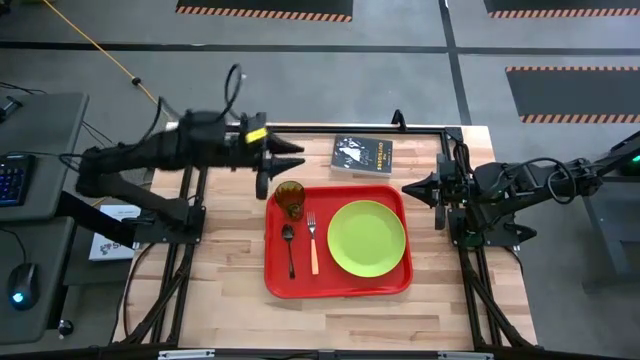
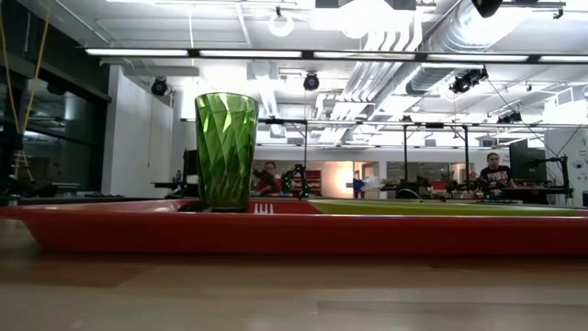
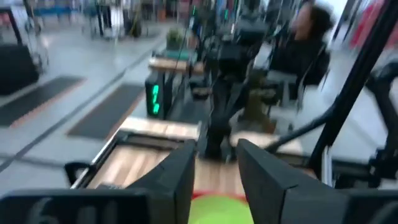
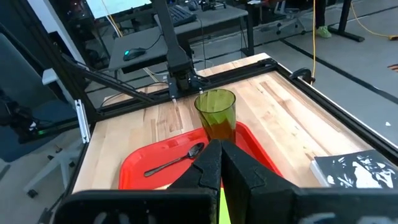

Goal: Pick and place plate/cup/fork/spoon on tray
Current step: Return to Home Position

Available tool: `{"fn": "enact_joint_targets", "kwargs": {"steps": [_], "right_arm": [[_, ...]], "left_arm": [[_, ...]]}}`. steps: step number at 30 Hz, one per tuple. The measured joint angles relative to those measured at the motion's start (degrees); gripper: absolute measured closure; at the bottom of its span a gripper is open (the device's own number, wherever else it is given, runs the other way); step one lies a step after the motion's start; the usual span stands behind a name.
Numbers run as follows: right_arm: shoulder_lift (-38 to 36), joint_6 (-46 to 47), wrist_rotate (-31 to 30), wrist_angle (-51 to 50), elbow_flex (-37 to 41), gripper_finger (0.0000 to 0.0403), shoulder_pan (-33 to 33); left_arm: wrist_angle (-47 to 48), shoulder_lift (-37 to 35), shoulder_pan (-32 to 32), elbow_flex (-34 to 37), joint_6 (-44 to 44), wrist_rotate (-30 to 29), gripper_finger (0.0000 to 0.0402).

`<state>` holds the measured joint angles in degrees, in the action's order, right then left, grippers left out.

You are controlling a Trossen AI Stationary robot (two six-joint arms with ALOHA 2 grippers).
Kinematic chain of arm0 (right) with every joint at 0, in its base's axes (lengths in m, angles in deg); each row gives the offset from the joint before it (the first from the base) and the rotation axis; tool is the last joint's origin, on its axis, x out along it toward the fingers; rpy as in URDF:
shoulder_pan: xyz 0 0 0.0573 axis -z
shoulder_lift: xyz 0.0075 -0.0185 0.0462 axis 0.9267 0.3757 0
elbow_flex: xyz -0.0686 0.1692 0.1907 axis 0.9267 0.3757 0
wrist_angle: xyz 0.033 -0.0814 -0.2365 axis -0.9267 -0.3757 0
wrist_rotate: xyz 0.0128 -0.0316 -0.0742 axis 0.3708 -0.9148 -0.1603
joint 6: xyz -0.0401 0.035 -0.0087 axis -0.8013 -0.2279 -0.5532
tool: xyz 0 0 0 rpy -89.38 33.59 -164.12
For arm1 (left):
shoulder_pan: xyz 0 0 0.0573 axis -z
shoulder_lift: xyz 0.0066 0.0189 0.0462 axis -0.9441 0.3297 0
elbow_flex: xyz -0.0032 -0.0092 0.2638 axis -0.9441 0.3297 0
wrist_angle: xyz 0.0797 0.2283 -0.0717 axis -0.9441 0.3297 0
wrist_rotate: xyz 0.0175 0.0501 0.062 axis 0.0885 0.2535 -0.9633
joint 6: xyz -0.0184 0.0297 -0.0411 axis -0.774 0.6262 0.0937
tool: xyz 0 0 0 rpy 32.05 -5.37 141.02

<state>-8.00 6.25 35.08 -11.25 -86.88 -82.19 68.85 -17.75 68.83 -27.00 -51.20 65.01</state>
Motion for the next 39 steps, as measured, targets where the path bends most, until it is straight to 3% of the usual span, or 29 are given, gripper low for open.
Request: {"fn": "enact_joint_targets", "kwargs": {"steps": [6,12,26,39], "right_arm": [[0.0,-0.07,-0.01,0.3,0.0,0.0402,0.01],[0.02,-0.25,-0.01,1.11,0.0,0.0402,0.01],[0.0,-0.04,-0.01,1.27,0.0,0.0402,0.0],[0.02,-0.01,-0.01,1.68,0.0,0.0402,0.0]], "left_arm": [[-29.43,-10.43,2.67,25.07,-2.52,-0.48,0.0341],[-49.31,-14.56,2.85,39.99,-4.71,-2.08,0.0397],[-49.57,-17.7,2.7,42.15,-4.0,-3.72,0.0401],[-42.78,-22.57,2.7,44.19,-5.38,-3.43,0.0401]]}}
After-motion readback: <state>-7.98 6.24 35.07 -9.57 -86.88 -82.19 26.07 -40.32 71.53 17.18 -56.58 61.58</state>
